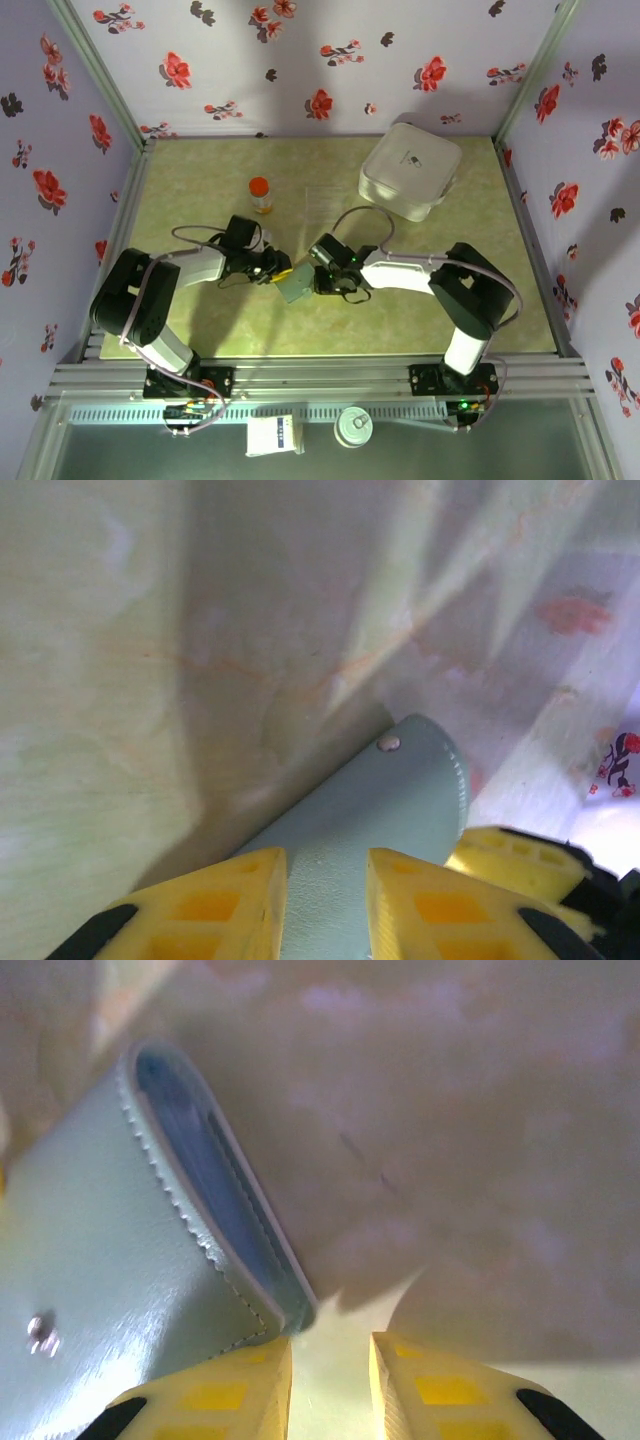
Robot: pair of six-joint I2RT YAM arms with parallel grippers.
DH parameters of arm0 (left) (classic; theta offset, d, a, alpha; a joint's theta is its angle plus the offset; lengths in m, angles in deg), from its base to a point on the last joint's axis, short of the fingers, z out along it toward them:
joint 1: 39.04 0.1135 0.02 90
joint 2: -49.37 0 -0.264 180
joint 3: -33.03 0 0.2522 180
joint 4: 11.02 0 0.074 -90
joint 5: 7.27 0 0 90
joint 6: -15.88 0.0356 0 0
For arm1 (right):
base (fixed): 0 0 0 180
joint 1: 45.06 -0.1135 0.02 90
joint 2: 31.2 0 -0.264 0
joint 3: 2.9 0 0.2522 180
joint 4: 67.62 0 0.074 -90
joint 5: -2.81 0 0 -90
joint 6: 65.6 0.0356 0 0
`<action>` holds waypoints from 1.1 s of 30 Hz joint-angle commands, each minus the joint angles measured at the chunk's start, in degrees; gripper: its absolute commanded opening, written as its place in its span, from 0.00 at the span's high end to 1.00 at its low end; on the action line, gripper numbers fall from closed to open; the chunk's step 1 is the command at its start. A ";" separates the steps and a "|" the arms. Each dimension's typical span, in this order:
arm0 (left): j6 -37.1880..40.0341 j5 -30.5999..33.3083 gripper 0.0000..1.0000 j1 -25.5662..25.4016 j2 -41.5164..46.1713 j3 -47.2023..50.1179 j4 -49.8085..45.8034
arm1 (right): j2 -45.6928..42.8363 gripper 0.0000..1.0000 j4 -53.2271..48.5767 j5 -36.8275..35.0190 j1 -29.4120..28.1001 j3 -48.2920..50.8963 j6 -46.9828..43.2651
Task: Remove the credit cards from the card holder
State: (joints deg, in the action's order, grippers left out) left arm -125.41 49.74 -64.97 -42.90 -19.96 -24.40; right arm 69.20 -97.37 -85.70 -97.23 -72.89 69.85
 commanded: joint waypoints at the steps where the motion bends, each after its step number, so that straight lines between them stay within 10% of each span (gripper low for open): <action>1: -0.98 -3.46 0.73 -0.10 0.54 2.99 1.92 | 1.85 0.73 -1.24 -0.23 1.22 -4.79 -2.37; 17: -11.41 -4.02 0.70 -5.88 2.25 11.04 13.95 | -8.88 0.42 -11.46 -4.66 -0.04 -1.38 1.99; 33: -16.88 -1.12 0.69 -9.00 2.96 12.71 18.82 | -5.99 0.43 -14.63 -7.55 -5.48 0.55 11.38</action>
State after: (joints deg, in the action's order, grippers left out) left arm -142.39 47.11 -73.35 -39.93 -7.13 -2.54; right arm 62.68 -109.87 -90.16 -102.51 -73.79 78.51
